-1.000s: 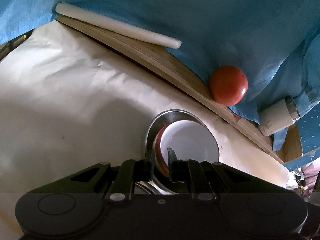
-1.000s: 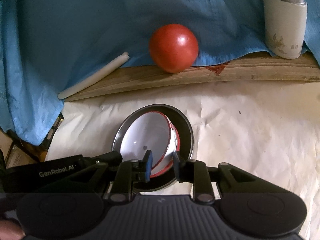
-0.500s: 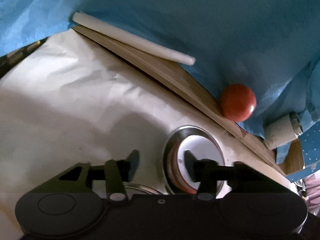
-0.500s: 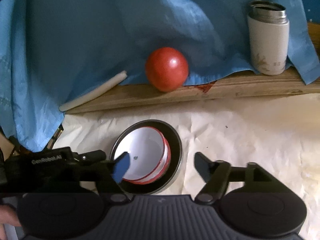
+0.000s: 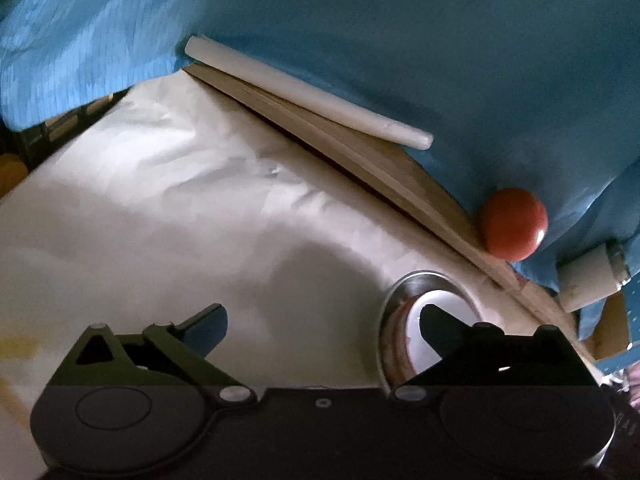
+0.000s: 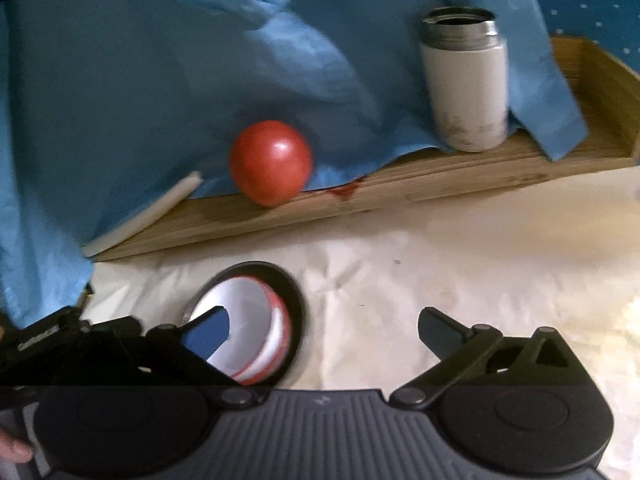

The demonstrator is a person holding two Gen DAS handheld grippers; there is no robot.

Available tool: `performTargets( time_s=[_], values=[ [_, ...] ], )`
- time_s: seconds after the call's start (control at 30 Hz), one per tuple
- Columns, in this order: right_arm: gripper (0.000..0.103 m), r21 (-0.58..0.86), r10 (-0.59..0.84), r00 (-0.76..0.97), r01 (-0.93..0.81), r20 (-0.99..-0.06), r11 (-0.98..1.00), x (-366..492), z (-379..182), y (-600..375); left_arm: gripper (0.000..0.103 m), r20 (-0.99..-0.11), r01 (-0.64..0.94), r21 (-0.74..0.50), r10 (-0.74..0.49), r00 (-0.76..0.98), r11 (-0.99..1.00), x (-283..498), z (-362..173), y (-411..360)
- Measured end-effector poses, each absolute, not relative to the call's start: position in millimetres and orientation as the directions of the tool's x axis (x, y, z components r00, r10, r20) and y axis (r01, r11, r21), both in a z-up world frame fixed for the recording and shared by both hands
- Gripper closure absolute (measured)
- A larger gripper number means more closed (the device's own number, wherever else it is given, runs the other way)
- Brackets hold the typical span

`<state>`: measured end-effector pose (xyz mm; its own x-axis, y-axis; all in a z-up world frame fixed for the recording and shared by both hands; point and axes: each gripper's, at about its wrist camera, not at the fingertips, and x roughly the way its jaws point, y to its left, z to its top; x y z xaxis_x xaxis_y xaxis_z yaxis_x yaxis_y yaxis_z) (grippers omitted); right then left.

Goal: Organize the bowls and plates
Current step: 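Open both tools to release the second white bowl on the bowl stack, then bring both open tools to the rim of the nested bowl stack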

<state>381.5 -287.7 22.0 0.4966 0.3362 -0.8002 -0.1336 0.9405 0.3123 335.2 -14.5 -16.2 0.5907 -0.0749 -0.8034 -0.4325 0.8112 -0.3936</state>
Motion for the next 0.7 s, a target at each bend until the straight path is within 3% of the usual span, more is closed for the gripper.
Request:
performTargets(
  time_s=[0.27, 0.7],
  values=[
    [0.0, 0.248, 0.258, 0.483, -0.087, -0.837, 0.965, 382.0, 12.4, -294.7, 0.001, -0.799, -0.304, -0.297, -0.061, 0.598, 0.905, 337.8, -20.9, -17.2],
    [0.0, 0.206, 0.231, 0.435, -0.105, -0.87, 0.973, 389.8, 0.8, -286.2, 0.001, -0.846, -0.162, -0.242, -0.126, 0.518, 0.957, 360.3, -33.3, -29.5]
  ],
)
